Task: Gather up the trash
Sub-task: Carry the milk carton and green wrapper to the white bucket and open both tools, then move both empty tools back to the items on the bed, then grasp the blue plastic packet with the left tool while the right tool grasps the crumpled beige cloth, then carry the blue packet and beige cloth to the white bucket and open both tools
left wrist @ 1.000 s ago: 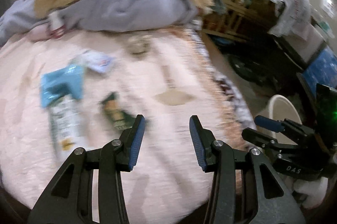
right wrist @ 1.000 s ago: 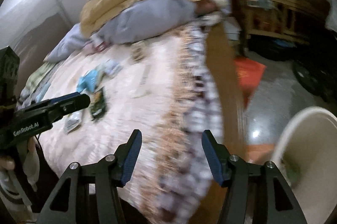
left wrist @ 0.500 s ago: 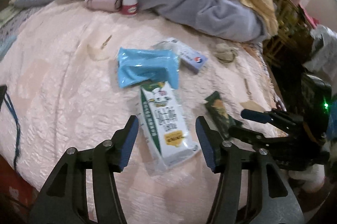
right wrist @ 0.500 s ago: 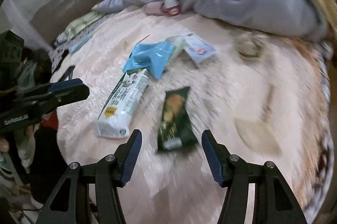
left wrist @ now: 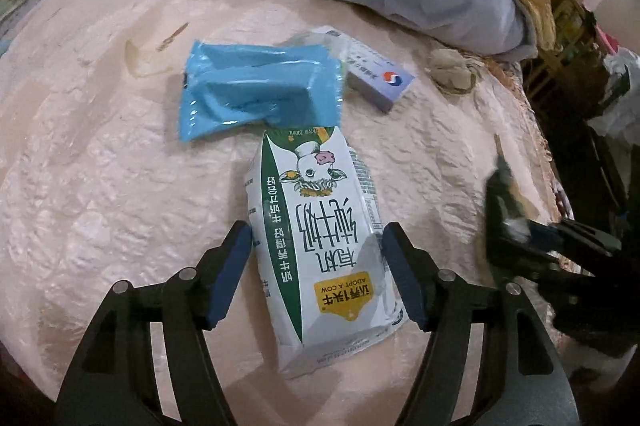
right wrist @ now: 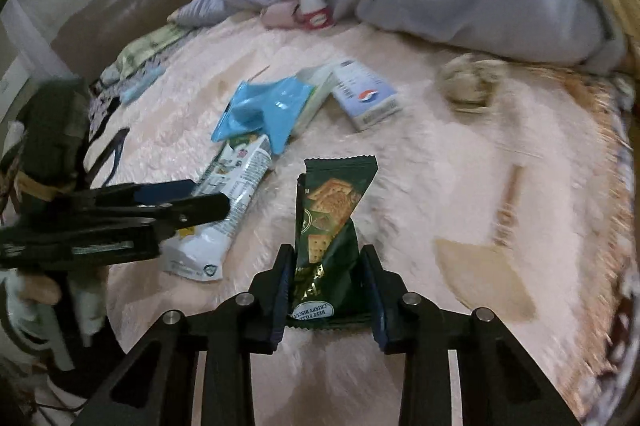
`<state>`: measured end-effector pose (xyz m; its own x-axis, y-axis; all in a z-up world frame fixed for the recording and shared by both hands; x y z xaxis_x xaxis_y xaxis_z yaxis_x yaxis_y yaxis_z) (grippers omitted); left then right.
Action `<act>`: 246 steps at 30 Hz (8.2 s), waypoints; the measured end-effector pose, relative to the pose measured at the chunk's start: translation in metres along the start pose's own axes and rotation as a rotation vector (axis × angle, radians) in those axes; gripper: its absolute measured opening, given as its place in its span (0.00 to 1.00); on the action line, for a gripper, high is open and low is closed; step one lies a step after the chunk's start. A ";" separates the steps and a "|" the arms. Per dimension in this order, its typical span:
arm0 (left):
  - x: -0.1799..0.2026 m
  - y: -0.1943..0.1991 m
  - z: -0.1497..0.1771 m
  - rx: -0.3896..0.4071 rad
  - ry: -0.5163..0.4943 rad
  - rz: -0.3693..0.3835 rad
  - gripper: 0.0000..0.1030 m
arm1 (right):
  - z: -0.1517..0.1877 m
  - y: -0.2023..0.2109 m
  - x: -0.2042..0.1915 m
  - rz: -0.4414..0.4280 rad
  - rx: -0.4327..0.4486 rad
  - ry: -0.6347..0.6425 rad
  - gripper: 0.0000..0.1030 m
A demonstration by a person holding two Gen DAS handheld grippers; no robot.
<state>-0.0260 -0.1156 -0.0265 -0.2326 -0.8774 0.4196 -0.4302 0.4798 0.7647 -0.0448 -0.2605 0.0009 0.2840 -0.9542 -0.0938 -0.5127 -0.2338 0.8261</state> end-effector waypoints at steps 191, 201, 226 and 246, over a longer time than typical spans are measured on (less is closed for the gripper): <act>-0.047 -0.019 -0.079 -0.007 -0.017 0.258 0.03 | -0.115 -0.042 0.089 0.098 0.133 -0.250 0.29; -0.007 0.009 -0.059 0.001 -0.104 0.239 0.33 | -0.062 0.027 0.064 0.089 0.156 -0.187 0.29; 0.091 -0.008 -0.024 -0.084 -0.415 0.194 0.27 | 0.007 0.086 0.062 0.125 0.168 -0.170 0.29; 0.330 -0.012 0.055 -0.180 -0.641 0.437 0.26 | 0.143 0.200 0.189 0.367 0.168 -0.431 0.29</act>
<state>-0.1449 -0.4112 0.0758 -0.8277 -0.4140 0.3788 -0.0490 0.7258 0.6862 -0.2096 -0.5139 0.0687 -0.2734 -0.9597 -0.0649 -0.6462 0.1333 0.7515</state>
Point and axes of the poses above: each gripper's, at about its wrist camera, not at the fingertips, and y roughly against the way its jaws point, x to its right, z to its underside, the point moved 8 cm from there along -y, roughly the way its jaws point, and after that the axes turned 12 degrees about z, right-handed, at the moved point
